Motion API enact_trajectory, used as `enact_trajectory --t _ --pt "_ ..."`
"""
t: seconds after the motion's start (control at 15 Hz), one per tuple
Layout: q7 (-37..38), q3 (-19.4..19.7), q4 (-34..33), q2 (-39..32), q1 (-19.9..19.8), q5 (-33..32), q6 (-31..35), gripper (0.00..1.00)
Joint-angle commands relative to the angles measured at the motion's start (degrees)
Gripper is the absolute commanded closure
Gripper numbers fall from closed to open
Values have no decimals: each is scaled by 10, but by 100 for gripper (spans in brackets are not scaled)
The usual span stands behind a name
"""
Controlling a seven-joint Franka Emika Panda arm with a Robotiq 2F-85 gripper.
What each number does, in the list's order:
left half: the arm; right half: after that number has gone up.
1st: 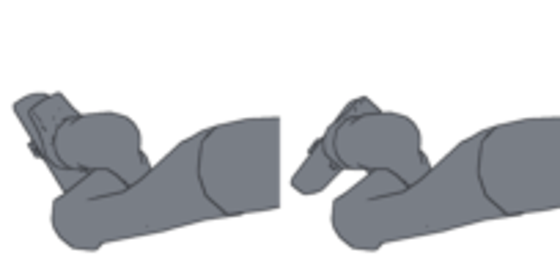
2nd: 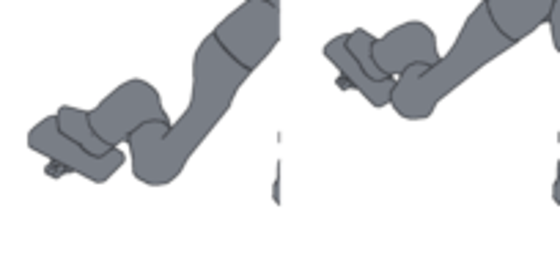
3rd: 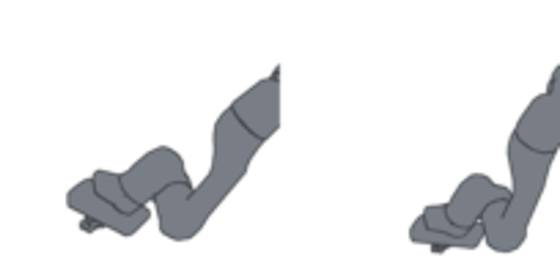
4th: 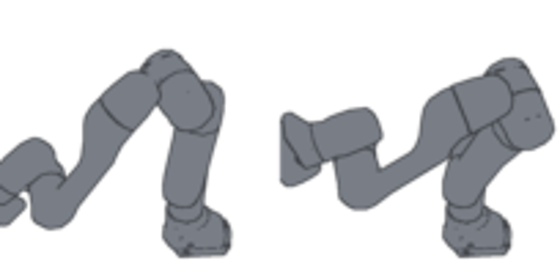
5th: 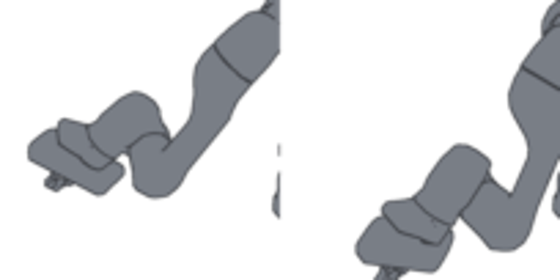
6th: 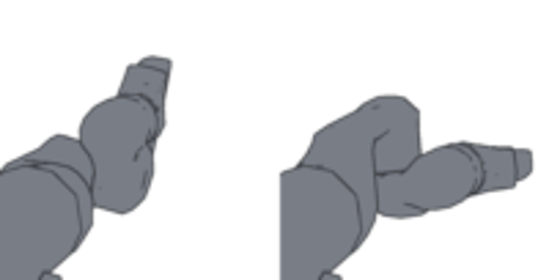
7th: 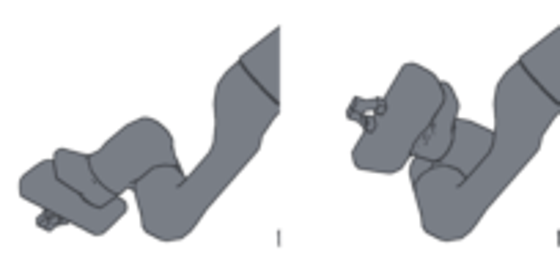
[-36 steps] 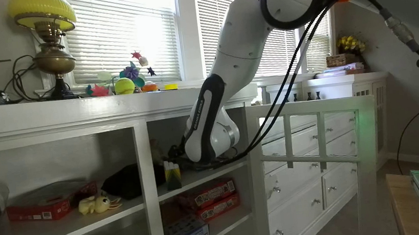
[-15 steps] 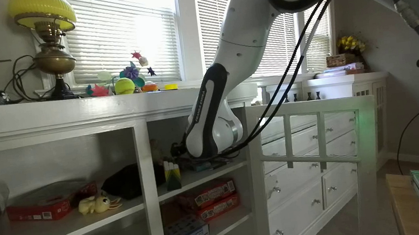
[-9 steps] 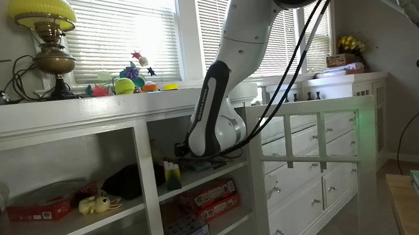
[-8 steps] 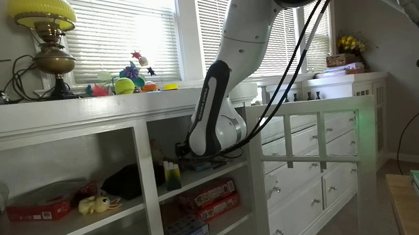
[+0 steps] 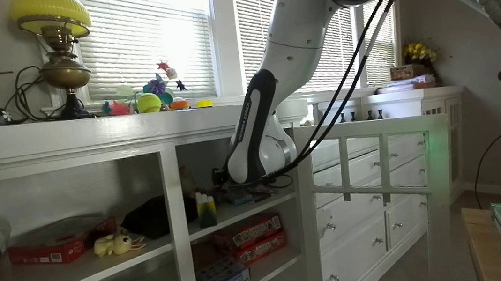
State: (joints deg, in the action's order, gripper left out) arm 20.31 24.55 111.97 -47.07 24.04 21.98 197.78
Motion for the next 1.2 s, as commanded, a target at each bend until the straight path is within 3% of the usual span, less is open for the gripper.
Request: enact_trajectory --t 0.0,0.2,0.53,0.93,1.13 --pt "9 -1 2 14 3 9 -10 38" --pt "11 -4 -11 9 -3 5 -14 42" --pt "10 -11 -35 0 -8 1 -30 38" --pt "11 -16 -63 -10 -19 2 -62 59" --pt "10 -22 -73 -14 -28 0 -71 57"
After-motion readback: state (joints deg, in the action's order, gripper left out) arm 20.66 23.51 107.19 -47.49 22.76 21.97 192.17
